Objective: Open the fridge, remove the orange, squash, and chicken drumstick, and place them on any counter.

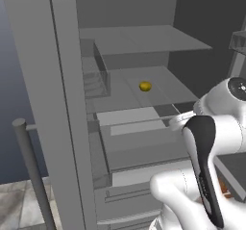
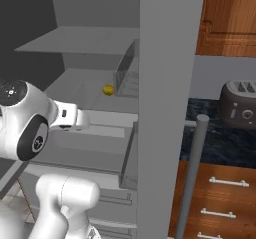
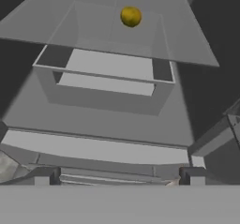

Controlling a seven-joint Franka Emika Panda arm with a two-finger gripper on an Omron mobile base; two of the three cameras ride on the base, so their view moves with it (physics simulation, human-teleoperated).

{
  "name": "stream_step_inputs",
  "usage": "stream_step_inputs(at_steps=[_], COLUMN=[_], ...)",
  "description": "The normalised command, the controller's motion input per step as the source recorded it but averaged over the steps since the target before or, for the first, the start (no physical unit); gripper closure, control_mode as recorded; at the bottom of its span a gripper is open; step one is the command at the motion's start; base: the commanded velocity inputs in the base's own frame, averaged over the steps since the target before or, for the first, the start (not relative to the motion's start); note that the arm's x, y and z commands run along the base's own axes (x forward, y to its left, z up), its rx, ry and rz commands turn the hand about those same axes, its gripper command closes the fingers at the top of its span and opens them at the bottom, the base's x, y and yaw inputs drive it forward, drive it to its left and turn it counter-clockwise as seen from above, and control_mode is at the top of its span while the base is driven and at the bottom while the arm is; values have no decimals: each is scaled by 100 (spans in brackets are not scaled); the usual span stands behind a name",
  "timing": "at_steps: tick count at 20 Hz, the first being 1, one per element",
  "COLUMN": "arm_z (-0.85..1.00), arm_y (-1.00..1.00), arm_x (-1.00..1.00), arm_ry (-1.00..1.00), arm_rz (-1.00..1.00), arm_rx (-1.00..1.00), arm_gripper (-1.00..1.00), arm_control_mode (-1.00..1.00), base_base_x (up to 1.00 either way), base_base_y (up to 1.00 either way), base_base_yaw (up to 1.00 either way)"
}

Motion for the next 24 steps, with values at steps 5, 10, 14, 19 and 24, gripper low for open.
stream_step_inputs(at_steps=[5,10,14,19,24], arm_z=[-28,-5,-2,-6,0], arm_y=[0,10,5,0,0], arm_x=[63,65,54,58,69], arm_ry=[-4,-1,0,0,0], arm_rz=[0,0,0,0,0], arm_rx=[7,0,0,0,3], arm_gripper=[-100,-100,-100,-100,-100], arm_control_mode=[-100,-100,-100,-100,-100], base_base_x=[0,0,0,0,0], base_base_y=[0,0,0,0,0], base_base_yaw=[0,0,0,0,0])
